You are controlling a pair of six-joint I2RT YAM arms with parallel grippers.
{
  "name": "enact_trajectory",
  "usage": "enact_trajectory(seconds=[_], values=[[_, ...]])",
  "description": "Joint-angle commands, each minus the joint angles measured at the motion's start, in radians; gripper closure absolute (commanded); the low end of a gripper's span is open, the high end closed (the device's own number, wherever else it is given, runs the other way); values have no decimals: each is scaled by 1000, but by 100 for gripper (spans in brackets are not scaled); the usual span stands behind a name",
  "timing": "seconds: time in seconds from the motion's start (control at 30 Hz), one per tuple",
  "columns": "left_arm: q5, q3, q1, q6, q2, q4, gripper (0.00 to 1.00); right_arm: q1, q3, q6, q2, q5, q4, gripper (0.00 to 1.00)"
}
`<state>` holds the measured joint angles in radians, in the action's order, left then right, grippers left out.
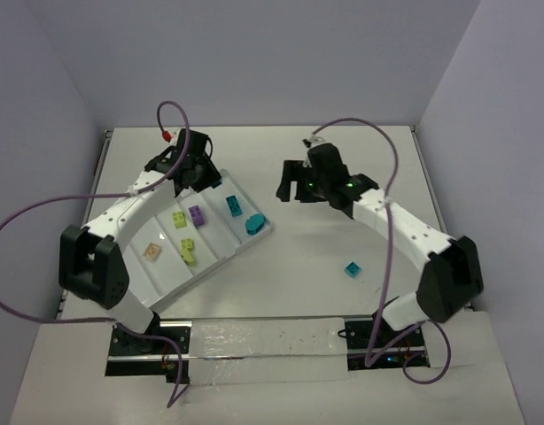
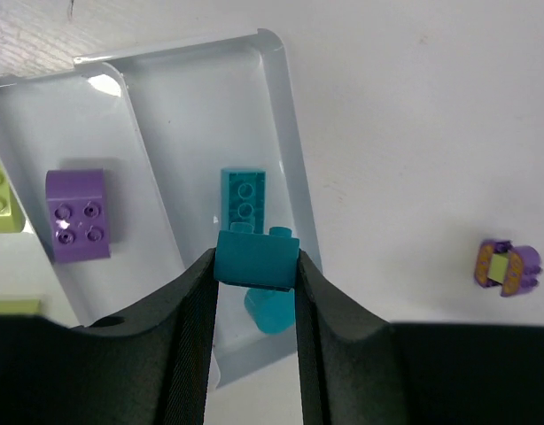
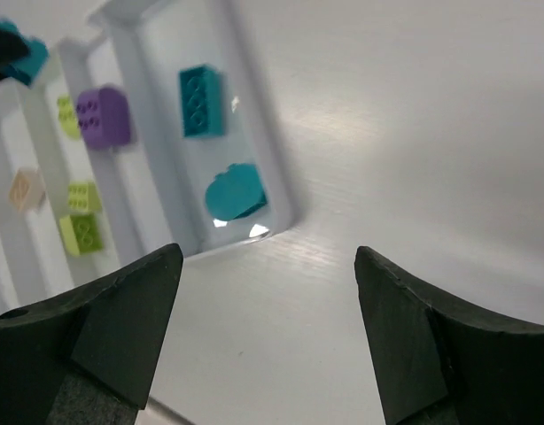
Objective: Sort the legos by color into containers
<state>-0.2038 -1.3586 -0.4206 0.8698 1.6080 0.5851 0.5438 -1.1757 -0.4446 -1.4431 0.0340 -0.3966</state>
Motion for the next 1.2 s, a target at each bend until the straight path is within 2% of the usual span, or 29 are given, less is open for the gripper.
enact_trajectory(seconds=[0.0, 0.17, 0.2, 0.27, 0.33, 0.4, 0.43, 0.57, 0.83, 1.17], values=[[-50, -80, 8, -21, 97, -46, 97, -66, 142, -99, 174, -239, -67, 14], [-32, -134, 8, -34, 214, -55, 85, -109, 231, -189, 312, -364, -199, 14], [-32, -146, 8, -36, 238, -51, 80, -113, 255, -215, 329, -387, -237, 14], [-30, -152, 8, -41, 264, -56, 60, -114, 302, -274, 365, -406, -301, 13], [-26, -154, 8, -45, 279, -65, 33, -113, 351, -327, 395, -401, -342, 13], [-22, -163, 8, -50, 289, -61, 13, -114, 402, -387, 420, -398, -379, 13], [-22, -166, 8, -52, 291, -58, 9, -114, 426, -425, 434, -405, -394, 13], [-32, -148, -5, -51, 243, -67, 1, -114, 473, -539, 465, -455, -469, 13], [-94, -160, -73, -87, 117, -44, 1, -123, 505, -680, 473, -489, -564, 13], [-114, -192, -130, -97, 17, -5, 1, -153, 607, -684, 389, -349, -420, 15]])
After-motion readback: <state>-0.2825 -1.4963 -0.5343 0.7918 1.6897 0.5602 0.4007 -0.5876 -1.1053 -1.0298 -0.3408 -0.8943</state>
